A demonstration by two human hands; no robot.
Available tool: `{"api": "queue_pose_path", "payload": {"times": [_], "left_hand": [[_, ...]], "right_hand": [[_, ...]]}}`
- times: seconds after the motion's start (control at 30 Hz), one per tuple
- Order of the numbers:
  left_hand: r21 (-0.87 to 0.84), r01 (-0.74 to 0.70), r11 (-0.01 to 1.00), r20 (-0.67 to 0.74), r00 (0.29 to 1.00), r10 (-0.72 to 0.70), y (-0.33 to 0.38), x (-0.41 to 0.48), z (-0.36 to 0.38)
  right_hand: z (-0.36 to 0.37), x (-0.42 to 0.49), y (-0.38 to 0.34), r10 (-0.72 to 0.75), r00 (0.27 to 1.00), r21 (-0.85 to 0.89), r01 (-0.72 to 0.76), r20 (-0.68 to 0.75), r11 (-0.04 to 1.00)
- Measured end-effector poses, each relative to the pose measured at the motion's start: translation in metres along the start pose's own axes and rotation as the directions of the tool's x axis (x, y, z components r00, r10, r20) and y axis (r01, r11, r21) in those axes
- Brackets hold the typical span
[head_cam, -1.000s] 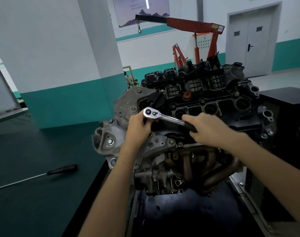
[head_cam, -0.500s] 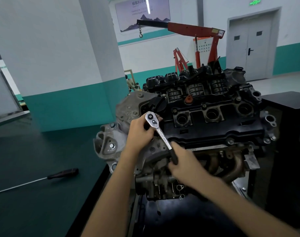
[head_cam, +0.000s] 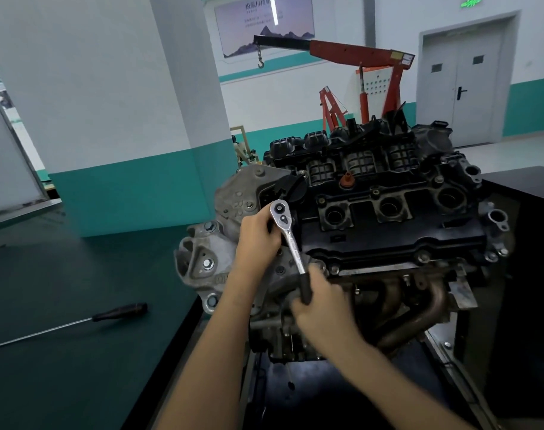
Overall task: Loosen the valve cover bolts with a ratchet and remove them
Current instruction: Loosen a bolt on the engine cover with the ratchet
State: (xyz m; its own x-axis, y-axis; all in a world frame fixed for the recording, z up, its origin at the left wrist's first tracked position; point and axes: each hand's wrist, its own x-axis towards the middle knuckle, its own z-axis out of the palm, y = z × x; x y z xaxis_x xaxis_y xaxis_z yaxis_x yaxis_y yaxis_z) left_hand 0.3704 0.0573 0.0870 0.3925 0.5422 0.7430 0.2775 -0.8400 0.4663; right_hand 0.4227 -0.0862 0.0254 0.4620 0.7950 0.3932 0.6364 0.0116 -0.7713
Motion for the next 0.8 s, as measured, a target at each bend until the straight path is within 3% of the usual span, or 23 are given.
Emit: {"api": "queue_pose_path", "payload": {"times": [0.07, 0.17, 0.27, 0.33, 0.47, 0.57, 0.63, 0.7, 0.8], "left_hand": [[-0.038, 0.003, 0.999, -0.006, 1.000, -0.003, -0.002, -0.001, 0.000], [-0.084, -0.016, 0.996, -0.006, 1.000, 0.016, 0.001, -0.002, -0.003], [-0.117, -0.064, 0.991, 0.010, 0.998, 0.065, 0.002, -0.002, -0.006], [-0.143, -0.105, 0.984, 0.054, 0.992, 0.114, 0.003, -0.003, -0.008], [-0.082, -0.123, 0.989, 0.085, 0.988, 0.130, 0.004, -0.001, -0.010], [-0.077, -0.080, 0.994, 0.033, 0.996, 0.083, 0.008, -0.004, -0.007], [-0.050, -0.038, 0.998, 0.011, 0.999, 0.039, 0.007, -0.004, -0.005], [-0.016, -0.017, 1.000, 0.004, 1.000, 0.017, 0.006, -0.003, -0.003], [-0.014, 0.004, 1.000, 0.039, 0.999, -0.003, 0.003, -0.001, -0.002]], "right_hand": [[0.028, -0.004, -0.012, 0.041, 0.998, 0.073, -0.037, -0.053, 0.997], [0.031, -0.003, -0.014, 0.042, 0.999, 0.067, -0.040, -0.024, 0.997], [-0.007, 0.006, 0.000, -0.039, 0.995, -0.049, 0.044, 0.087, 0.998], [-0.044, 0.019, 0.010, -0.092, 0.981, -0.214, 0.128, 0.170, 0.968], [-0.111, 0.066, 0.012, -0.190, 0.955, -0.656, 0.294, 0.227, 0.695], [-0.120, 0.077, 0.010, -0.258, 0.943, -0.717, 0.329, 0.212, 0.614], [-0.102, 0.059, 0.016, -0.220, 0.966, -0.634, 0.255, 0.136, 0.730], [-0.065, 0.026, 0.017, -0.120, 0.989, -0.354, 0.143, 0.085, 0.924], [-0.002, -0.001, 0.001, -0.022, 0.999, -0.019, 0.022, 0.024, 1.000]]}}
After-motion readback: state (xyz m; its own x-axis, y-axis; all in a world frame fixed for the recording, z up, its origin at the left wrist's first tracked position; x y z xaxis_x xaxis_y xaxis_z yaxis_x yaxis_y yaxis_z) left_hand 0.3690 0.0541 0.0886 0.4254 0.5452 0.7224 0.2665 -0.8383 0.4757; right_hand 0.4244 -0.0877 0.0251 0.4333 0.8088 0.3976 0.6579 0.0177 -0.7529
